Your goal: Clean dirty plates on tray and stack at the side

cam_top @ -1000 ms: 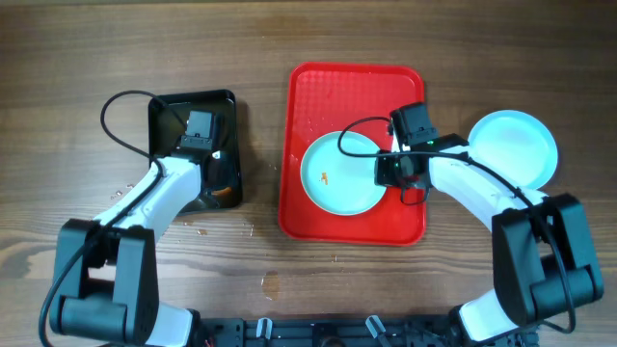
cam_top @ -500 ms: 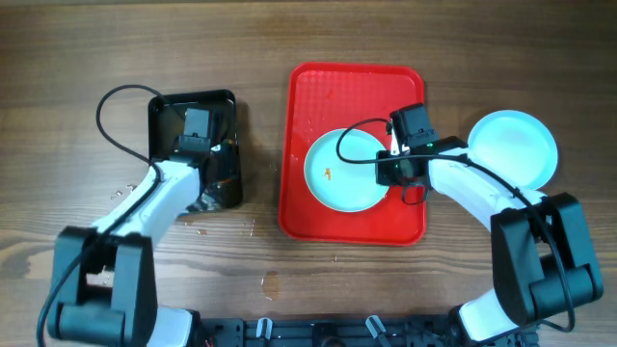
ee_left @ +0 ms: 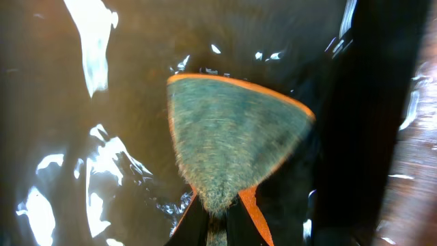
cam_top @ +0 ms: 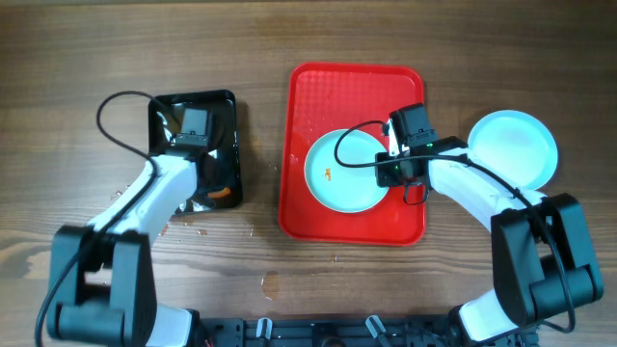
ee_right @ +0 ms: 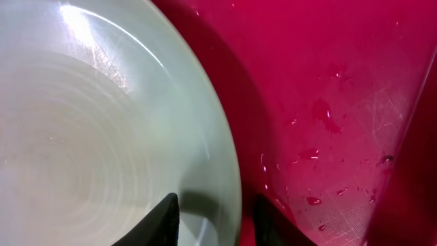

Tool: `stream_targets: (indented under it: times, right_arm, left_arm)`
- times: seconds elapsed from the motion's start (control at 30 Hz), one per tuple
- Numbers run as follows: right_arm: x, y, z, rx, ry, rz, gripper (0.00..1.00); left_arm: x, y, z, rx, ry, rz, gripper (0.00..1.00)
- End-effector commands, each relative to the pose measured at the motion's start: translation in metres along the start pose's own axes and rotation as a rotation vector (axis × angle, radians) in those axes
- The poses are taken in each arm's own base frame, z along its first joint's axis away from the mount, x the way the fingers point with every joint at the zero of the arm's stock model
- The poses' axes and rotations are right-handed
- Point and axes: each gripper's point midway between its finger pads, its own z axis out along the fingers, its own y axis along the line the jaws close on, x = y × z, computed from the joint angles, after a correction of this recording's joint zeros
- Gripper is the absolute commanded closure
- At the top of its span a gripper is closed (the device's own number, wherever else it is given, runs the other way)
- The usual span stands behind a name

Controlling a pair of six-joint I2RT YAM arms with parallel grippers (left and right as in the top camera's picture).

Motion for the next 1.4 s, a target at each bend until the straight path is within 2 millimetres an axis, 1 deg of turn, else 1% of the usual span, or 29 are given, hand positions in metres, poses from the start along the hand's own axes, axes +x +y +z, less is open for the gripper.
stream_targets:
  times: [0.0,0.07,0.17,0.23,0.3,0.33,0.4,0.43,0.53,0.63,0.8,0.9,0.93,1.03,1.13,1.2,1.27,1.3,1.37]
  right_arm:
    - [0.010,-0.009,0.008,0.045,0.034,-0.008,0.61]
    - [0.007,-0.012,0.008,0.065,0.022,-0.009,0.60]
    - [0.005,-0.010,0.008,0.058,0.011,-0.010,0.64]
    - [0.003,-0.010,0.008,0.056,0.004,-0.010,0.76]
    - [0.001,-0.008,0.008,0.043,-0.004,-0.016,0.88]
    - [0.001,-0.005,0.008,0.028,-0.003,-0.029,0.91]
    - [0.002,0.000,0.008,-0.002,0.004,-0.047,0.92]
    - [0.003,0.000,0.008,0.000,0.008,-0.035,0.95]
    - [0.005,-0.001,0.009,0.004,0.014,0.019,0.96]
    - [0.007,-0.002,0.009,0.008,0.022,0.079,0.96]
    - [0.009,-0.002,0.009,0.010,0.027,0.123,0.96]
    - [0.009,-0.002,0.009,0.010,0.027,0.123,0.96]
    - [0.009,-0.002,0.009,0.010,0.028,0.122,0.96]
    - [0.010,-0.002,0.009,0.011,0.031,0.123,0.96]
    - [0.010,-0.002,0.009,0.011,0.032,0.123,0.96]
    - [0.010,-0.003,0.008,0.012,0.034,0.123,0.96]
    - [0.011,-0.003,0.008,0.012,0.037,0.124,0.96]
    - [0.012,-0.003,0.008,0.014,0.042,0.124,0.96]
    - [0.013,-0.003,0.008,0.015,0.045,0.125,0.96]
  left_arm:
    - [-0.031,-0.013,-0.044,0.101,-0.133,-0.003,0.96]
    - [-0.032,-0.023,-0.054,0.164,-0.147,0.003,0.96]
    - [-0.039,-0.026,-0.073,0.186,-0.204,0.004,0.96]
    - [-0.043,-0.031,-0.087,0.216,-0.240,0.013,0.96]
    - [-0.046,-0.041,-0.104,0.255,-0.283,0.020,0.96]
    - [-0.047,-0.044,-0.108,0.269,-0.291,0.011,0.96]
    - [-0.043,-0.058,-0.114,0.324,-0.289,0.011,0.96]
    - [-0.039,-0.072,-0.117,0.374,-0.276,0.020,0.96]
    - [-0.032,-0.099,-0.119,0.443,-0.255,0.043,0.96]
    - [-0.026,-0.131,-0.117,0.493,-0.245,0.068,0.96]
    - [-0.007,-0.182,-0.101,0.551,-0.195,0.106,0.96]
    - [0.007,-0.212,-0.082,0.572,-0.161,0.150,0.96]
    - [0.014,-0.223,-0.073,0.579,-0.144,0.162,0.96]
    - [0.029,-0.245,-0.052,0.586,-0.111,0.192,0.96]
    - [0.038,-0.255,-0.031,0.580,-0.089,0.210,0.96]
    - [0.040,-0.257,-0.017,0.571,-0.079,0.211,0.96]
    - [0.041,-0.252,-0.003,0.532,-0.067,0.205,0.96]
    - [0.042,-0.243,0.011,0.474,-0.062,0.199,0.96]
    - [0.042,-0.231,0.022,0.403,-0.069,0.215,0.96]
